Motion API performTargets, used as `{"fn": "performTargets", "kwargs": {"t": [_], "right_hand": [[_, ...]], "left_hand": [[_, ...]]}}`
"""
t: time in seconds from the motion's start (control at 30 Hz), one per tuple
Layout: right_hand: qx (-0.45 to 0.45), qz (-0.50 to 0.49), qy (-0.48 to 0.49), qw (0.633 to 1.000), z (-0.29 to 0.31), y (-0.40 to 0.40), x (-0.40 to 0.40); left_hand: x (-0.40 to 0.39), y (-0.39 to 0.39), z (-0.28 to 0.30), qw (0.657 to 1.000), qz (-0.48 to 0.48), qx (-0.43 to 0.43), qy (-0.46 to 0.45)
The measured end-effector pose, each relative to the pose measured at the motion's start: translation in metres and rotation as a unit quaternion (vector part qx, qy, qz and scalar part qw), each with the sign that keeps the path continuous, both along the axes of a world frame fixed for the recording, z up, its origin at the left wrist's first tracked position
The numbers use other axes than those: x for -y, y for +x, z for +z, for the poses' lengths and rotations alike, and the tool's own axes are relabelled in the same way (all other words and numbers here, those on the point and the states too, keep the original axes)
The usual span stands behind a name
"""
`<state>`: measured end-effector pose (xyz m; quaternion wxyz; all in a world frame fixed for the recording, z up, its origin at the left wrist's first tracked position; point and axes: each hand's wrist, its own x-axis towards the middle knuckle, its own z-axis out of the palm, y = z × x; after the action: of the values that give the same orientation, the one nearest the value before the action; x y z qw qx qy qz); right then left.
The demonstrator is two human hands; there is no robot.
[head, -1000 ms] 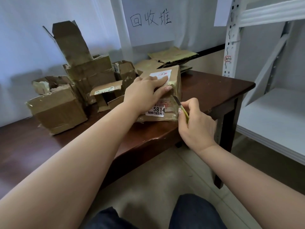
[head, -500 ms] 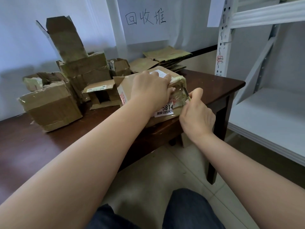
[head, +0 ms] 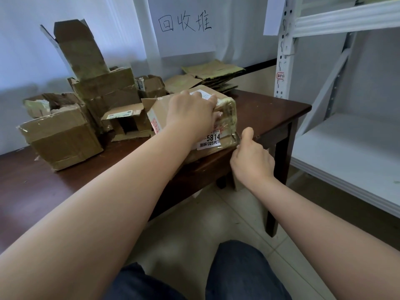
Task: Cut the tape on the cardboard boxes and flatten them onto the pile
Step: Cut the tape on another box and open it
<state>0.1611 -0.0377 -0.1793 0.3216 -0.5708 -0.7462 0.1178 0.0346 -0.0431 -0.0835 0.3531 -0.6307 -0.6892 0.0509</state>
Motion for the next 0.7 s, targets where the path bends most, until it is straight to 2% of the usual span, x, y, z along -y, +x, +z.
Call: {"fn": "performTargets", "kwargs": {"t": [0.17, 0.3, 0.37, 0.43, 0.47, 0.53, 0.6, 0.63, 0.7], "right_hand": [[-0.007, 0.035, 0.015, 0.999, -0.007, 0.017, 0.003], [-0.095, 0.017, 0.141, 0.985, -0.007, 0.034, 0.006], [-0.128, -0.002, 0.131, 0.983, -0.001, 0.033, 0.001], [-0.161, 0.026, 0.082, 0.983, 0.004, 0.026, -0.003], [-0.183, 0.052, 0.067, 0.98, 0.005, 0.021, -0.004], [-0.223, 0.091, 0.044, 0.969, 0.01, 0.013, -0.003], [-0.238, 0.111, 0.045, 0.964, 0.018, 0.008, 0.001], [-0.239, 0.118, 0.056, 0.962, 0.021, 0.005, 0.002], [-0.237, 0.123, 0.075, 0.961, 0.026, -0.001, 0.005]], "left_hand": [[-0.001, -0.004, 0.0, 1.0, 0.003, 0.026, -0.001], [0.002, -0.015, 0.001, 0.998, -0.012, 0.051, -0.019], [0.013, -0.027, 0.001, 0.995, -0.033, 0.083, -0.037], [0.03, -0.044, 0.003, 0.982, -0.079, 0.157, -0.066], [0.041, -0.054, 0.006, 0.965, -0.116, 0.218, -0.09], [0.065, -0.068, 0.013, 0.898, -0.19, 0.367, -0.154], [0.087, -0.078, 0.021, 0.834, -0.203, 0.481, -0.18], [0.097, -0.083, 0.025, 0.816, -0.19, 0.519, -0.169], [0.11, -0.088, 0.033, 0.812, -0.164, 0.544, -0.134]]}}
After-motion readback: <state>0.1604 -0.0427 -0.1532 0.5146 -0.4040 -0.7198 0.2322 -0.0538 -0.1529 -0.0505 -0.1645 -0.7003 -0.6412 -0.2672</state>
